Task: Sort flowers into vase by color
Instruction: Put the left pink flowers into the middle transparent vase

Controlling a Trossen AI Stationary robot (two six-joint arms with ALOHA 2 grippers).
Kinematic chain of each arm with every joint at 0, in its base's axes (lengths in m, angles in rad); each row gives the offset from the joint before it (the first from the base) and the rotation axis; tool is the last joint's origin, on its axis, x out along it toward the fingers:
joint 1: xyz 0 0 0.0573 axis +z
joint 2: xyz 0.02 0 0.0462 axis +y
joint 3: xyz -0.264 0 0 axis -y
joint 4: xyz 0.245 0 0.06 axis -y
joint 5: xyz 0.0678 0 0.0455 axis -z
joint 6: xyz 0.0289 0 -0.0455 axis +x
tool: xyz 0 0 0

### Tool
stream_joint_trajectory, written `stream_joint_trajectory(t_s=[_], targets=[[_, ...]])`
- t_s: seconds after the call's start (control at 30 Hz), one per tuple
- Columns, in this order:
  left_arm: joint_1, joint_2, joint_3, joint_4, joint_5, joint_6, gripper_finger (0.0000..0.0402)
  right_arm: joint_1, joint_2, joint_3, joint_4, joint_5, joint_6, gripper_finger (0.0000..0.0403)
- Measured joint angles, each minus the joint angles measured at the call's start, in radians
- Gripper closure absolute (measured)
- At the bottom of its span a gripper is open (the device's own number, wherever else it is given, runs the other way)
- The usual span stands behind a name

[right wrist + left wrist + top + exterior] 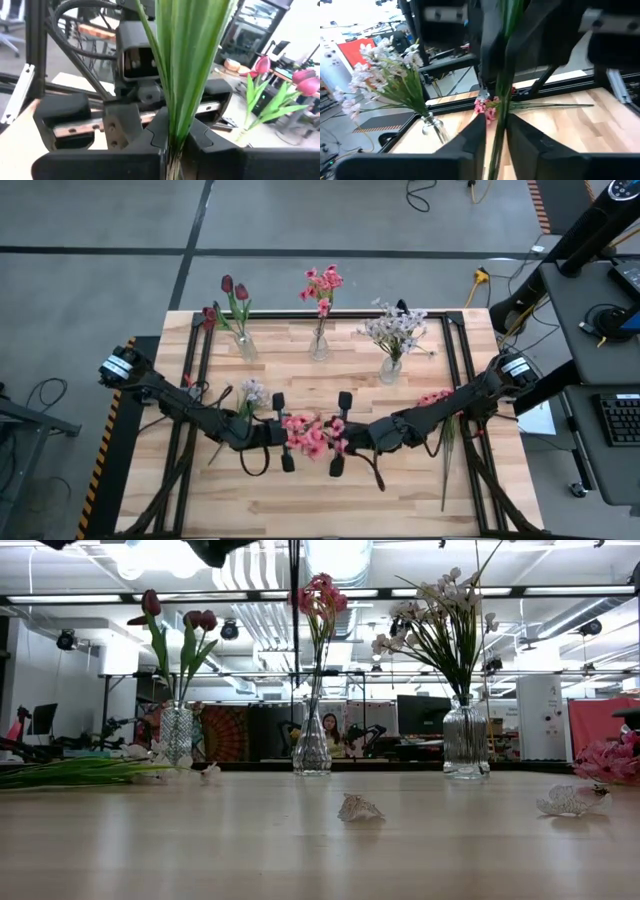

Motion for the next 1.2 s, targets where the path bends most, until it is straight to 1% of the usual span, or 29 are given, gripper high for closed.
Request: stream_joint_trajectory(t_s=[0.2, 0.33, 0.5, 0.57, 0.63, 0.73, 0.77, 0.83, 0.97, 1.0, 1.1, 1.2], targets=[[0.053, 0.000, -0.011, -0.004, -0.002, -0.009, 0.0273, 0.000, -0.031, 0.072, -0.171, 0.091, -0.010, 0.0389], [0.099, 0.000, -0.014, -0.018, -0.002, -0.009, 0.0240, 0.000, -0.040, 0.101, -0.233, 0.177, -0.064, 0.0389], [0.198, 0.000, -0.021, -0.078, -0.002, -0.083, 0.0219, -0.002, -0.066, 0.135, -0.324, 0.246, -0.095, 0.0390], [0.248, 0.000, -0.038, -0.093, -0.001, -0.132, 0.0215, -0.006, -0.083, 0.147, -0.371, 0.246, -0.087, 0.0390], [0.297, 0.000, -0.066, -0.081, -0.001, -0.176, 0.0212, -0.006, -0.103, 0.153, -0.406, 0.247, -0.082, 0.0390], [0.367, 0.000, -0.128, -0.003, 0.011, -0.205, 0.0212, -0.010, -0.139, 0.157, -0.432, 0.248, -0.080, 0.0390], [0.392, 0.000, -0.149, 0.031, 0.030, -0.215, 0.0212, -0.011, -0.150, 0.157, -0.431, 0.247, -0.080, 0.0390], [0.455, 0.000, -0.187, 0.073, 0.103, -0.244, 0.0212, -0.012, -0.172, 0.157, -0.441, 0.247, -0.084, 0.0390], [0.606, 0.003, -0.219, 0.091, 0.303, -0.340, 0.0207, -0.016, -0.204, 0.157, -0.446, 0.246, -0.104, 0.0390], [0.637, 0.010, -0.222, 0.100, 0.336, -0.348, 0.0203, -0.017, -0.210, 0.157, -0.445, 0.246, -0.106, 0.0390], [0.699, 0.039, -0.224, 0.112, 0.375, -0.326, 0.0184, -0.024, -0.220, 0.157, -0.446, 0.246, -0.123, 0.0390], [0.720, 0.082, -0.201, 0.134, 0.401, -0.253, 0.0161, -0.038, -0.226, 0.159, -0.449, 0.245, -0.132, 0.0390]])
